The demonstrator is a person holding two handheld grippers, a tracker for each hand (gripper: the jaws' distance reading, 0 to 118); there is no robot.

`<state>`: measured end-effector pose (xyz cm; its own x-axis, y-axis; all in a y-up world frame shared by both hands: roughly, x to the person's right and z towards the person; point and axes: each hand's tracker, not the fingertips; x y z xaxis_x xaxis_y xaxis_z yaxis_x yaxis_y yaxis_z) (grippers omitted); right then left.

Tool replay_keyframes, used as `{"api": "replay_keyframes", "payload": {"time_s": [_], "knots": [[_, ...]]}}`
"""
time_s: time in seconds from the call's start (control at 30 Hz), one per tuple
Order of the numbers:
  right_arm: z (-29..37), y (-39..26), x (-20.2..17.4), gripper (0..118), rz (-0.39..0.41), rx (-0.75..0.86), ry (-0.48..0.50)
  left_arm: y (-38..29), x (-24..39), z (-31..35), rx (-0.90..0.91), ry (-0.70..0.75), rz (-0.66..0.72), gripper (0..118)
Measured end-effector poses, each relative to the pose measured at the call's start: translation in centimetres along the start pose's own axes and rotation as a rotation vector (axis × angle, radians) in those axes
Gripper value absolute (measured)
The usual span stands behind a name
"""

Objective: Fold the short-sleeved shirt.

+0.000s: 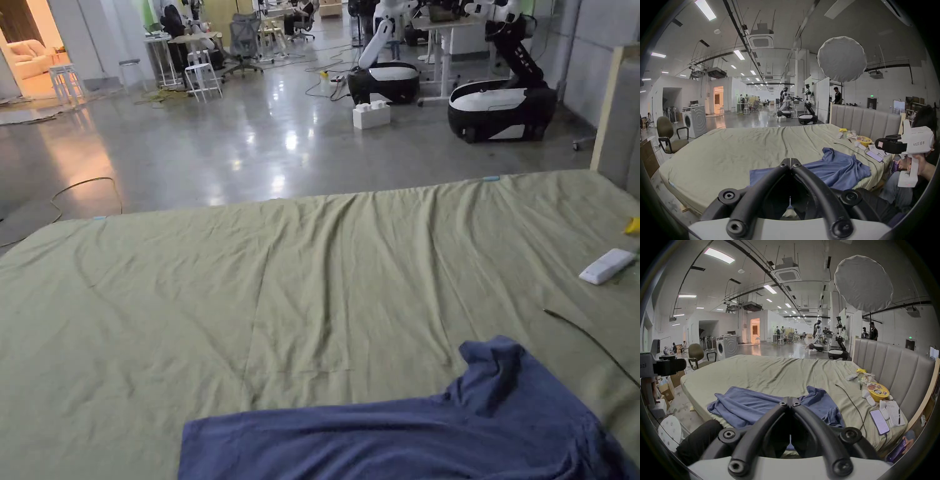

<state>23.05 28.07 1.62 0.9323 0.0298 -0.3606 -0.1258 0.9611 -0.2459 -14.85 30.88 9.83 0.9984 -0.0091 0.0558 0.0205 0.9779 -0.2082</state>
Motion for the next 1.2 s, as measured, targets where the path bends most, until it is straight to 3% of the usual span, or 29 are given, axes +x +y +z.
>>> {"api": "replay_keyframes", "payload": {"time_s": [0.07, 0.3, 0.33, 0.37, 0.4, 0.43, 0.47, 0.63, 0.77, 0.8, 0.83, 0.87, 0.93, 1.07, 1.17, 1.2], "knots": [[-0.3, 0.0, 0.2, 0, 0.002, 0.006, -0.012, 0.3, -0.5, -0.6, -0.019, 0.006, -0.002, 0], [-1.4, -1.4, 1.8, 0, -0.161, -0.043, 0.013, 0.1, -5.0, -7.1, -0.109, 0.013, 0.083, 0], [-1.5, -1.5, 1.9, 0, -0.171, -0.059, 0.015, 0.0, -6.1, -9.1, -0.149, 0.008, 0.097, 5], [-1.8, -1.8, 2.1, 0, -0.178, -0.076, 0.013, -0.1, -7.1, -11.4, -0.196, 0.019, 0.118, 18], [-2.0, -2.0, 2.2, 0, -0.175, -0.086, 0.008, -0.2, -8.2, -13.5, -0.214, 0.028, 0.140, 45], [-2.2, -2.2, 2.3, 0, -0.173, -0.100, 0.003, -0.5, -9.7, -16.2, -0.251, 0.025, 0.184, 63], [-2.4, -2.3, 2.4, 0, -0.173, -0.115, -0.003, -1.0, -11.0, -19.2, -0.315, 0.033, 0.218, 67], [-3.0, -3.2, 3.2, 0, -0.216, -0.181, -0.015, -5.5, -14.9, -32.2, -0.613, 0.115, 0.178, 66], [-3.0, -3.9, 3.5, 0, -0.197, -0.238, -0.054, -9.3, -16.3, -37.7, -0.776, 0.120, 0.216, 66], [-3.0, -4.1, 3.7, 0, -0.200, -0.250, -0.062, -10.0, -16.4, -38.5, -0.802, 0.108, 0.248, 60], [-3.2, -4.3, 3.9, 0, -0.206, -0.264, -0.068, -10.6, -16.5, -39.1, -0.834, 0.092, 0.264, 46], [-3.3, -4.5, 4.1, 0, -0.213, -0.277, -0.072, -10.9, -16.0, -39.6, -0.864, 0.117, 0.215, 24], [-3.7, -4.9, 4.4, 0, -0.229, -0.296, -0.076, -10.3, -15.2, -39.7, -0.848, 0.107, 0.184, 9], [-6.2, -4.9, 5.6, 0, -0.254, -0.321, -0.054, -10.5, -13.1, -40.4, -0.912, 0.104, -0.004, 8], [-10.0, -2.8, 7.9, 1, -0.170, -0.294, -0.069, -10.8, -13.2, -41.2, -0.938, 0.116, 0.026, 8], [-11.8, -1.9, 9.1, 10, -0.161, -0.304, -0.075, -10.6, -13.4, -41.4, -0.945, 0.119, 0.029, 8]]}}
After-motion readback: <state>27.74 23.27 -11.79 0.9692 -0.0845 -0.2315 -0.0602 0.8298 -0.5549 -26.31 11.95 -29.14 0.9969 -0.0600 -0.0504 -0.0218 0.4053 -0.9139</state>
